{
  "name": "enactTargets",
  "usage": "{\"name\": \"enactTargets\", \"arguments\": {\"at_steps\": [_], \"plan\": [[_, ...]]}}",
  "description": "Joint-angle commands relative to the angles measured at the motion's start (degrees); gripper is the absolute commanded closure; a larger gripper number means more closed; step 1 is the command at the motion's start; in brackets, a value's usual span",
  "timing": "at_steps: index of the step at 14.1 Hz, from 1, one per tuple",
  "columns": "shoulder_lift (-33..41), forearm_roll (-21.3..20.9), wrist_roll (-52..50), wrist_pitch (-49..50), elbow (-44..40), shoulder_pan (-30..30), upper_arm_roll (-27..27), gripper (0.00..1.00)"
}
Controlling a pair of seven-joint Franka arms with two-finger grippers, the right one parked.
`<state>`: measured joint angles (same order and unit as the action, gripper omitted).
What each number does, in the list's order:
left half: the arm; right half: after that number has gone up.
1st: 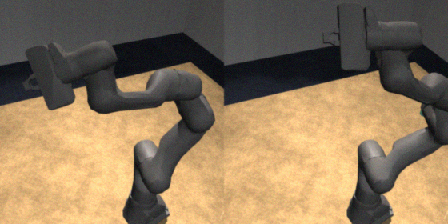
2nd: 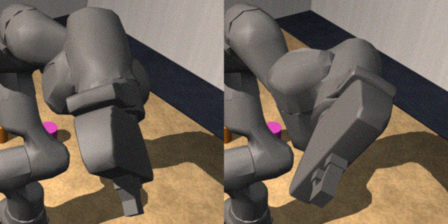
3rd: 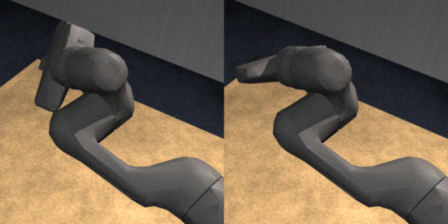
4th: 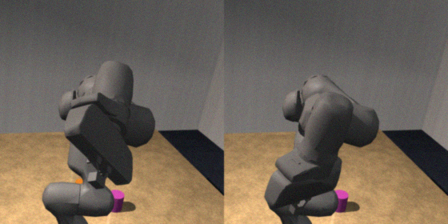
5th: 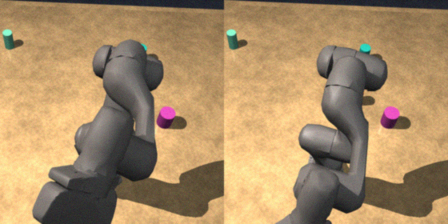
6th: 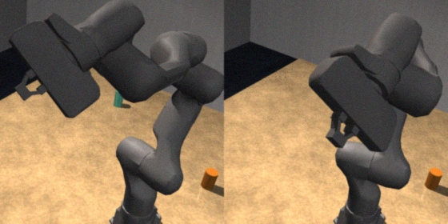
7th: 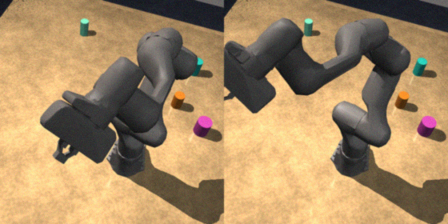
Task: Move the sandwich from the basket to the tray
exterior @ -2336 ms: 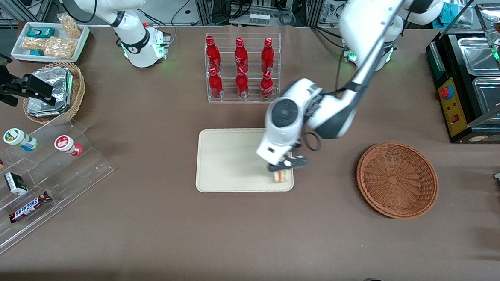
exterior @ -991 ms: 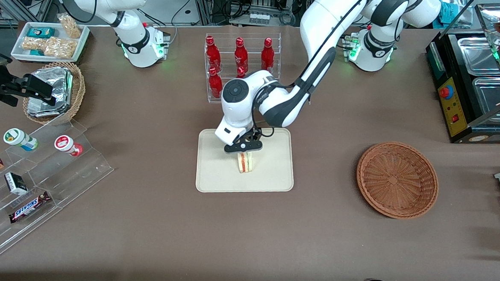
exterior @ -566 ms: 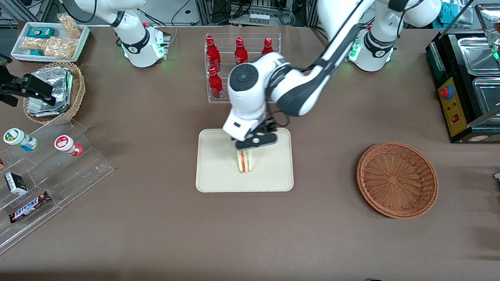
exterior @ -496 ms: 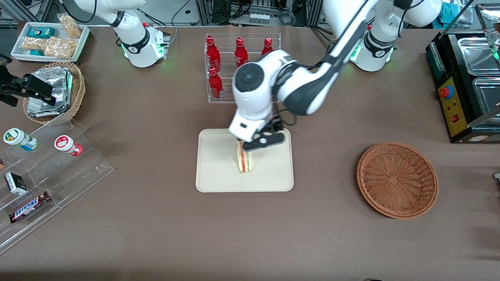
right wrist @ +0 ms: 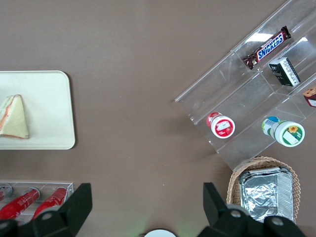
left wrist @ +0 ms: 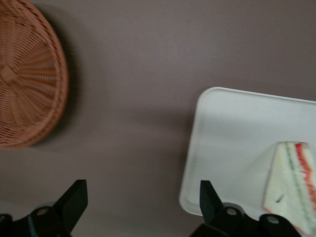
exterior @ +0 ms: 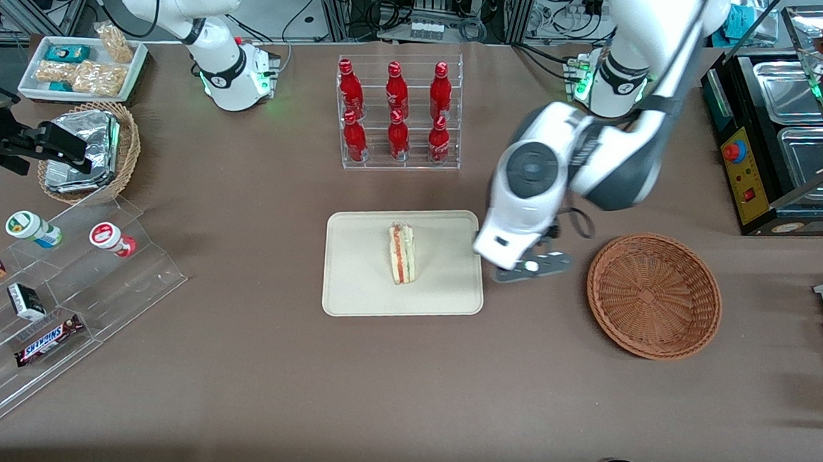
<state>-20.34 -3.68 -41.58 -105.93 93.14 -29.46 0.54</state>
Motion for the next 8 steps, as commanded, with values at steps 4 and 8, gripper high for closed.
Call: {"name": "enactTargets", "arguments": {"at_steps": [4,8], "plan": [[11.98,1.74,15.89,4.22,8.72,9.59,0.69,0.0],[17.25,5.26,28.72,10.11,8.46,16.61,0.6,0.0]]}}
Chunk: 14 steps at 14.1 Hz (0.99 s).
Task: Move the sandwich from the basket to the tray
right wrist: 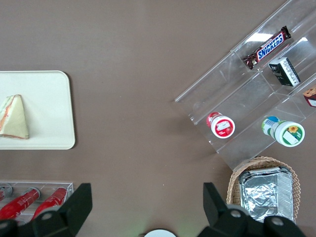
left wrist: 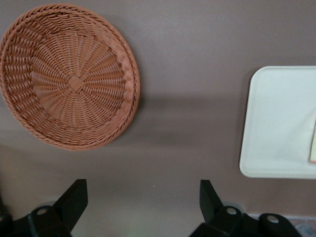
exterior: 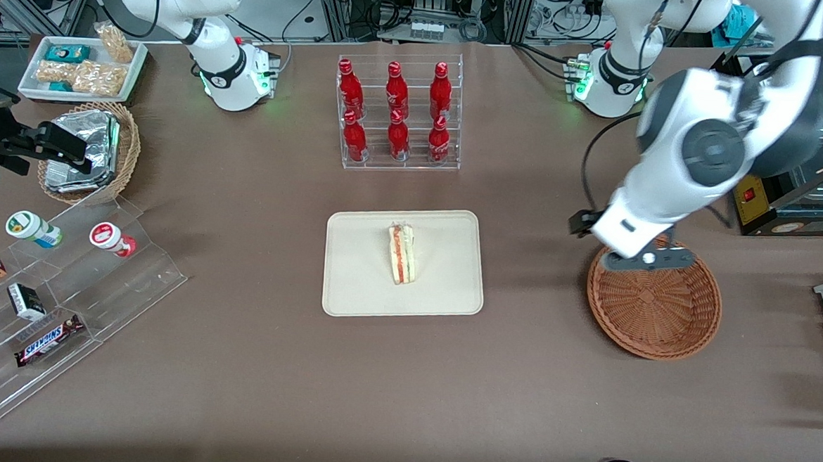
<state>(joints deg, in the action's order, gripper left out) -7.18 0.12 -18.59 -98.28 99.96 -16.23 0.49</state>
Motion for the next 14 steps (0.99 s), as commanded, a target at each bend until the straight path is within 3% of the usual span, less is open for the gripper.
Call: {"name": "enactTargets", "arguments": {"at_steps": [1,6,11,14], "plan": [[4.98,1.46,8.37,3.43,1.55,5.4,0.91,0.0],[9.73,1.02,20.43,7.3,0.42,14.11,3.81,0.0],[11.14,-2.31,20.44,8.28,-3.54,15.62,3.64,0.0],[10.96,-1.88,20.26,8.01,-5.3,17.2,3.38,0.0]]}}
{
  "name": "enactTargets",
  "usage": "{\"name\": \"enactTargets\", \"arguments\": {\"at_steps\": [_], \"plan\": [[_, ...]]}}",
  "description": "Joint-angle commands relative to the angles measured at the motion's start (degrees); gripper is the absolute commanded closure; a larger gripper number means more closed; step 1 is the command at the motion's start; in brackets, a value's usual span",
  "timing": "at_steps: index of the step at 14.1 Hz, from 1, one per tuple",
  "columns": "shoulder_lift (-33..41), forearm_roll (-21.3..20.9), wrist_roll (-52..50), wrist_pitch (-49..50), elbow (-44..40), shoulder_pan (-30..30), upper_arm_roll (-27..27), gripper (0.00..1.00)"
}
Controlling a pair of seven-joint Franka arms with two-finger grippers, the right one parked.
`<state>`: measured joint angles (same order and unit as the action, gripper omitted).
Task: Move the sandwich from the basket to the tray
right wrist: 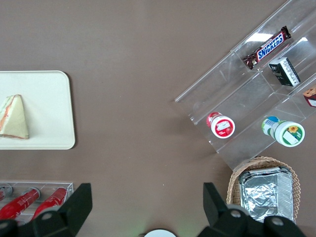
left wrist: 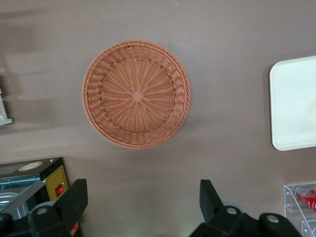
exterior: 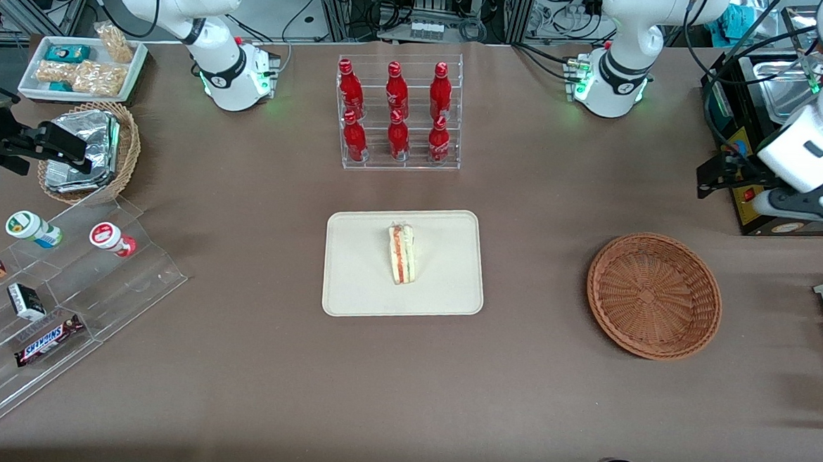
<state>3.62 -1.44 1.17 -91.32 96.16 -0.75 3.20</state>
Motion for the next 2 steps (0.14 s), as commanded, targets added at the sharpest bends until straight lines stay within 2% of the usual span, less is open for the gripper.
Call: {"name": "enactTargets", "arguments": {"at_steps": [1,2], "plan": [[-0.01,-0.14,0.41,0.88,-1.5,1.72,0.32,0.0],[-0.02,0.03,0.41,0.79,-1.5,1.72,-0.03,0.0]]}}
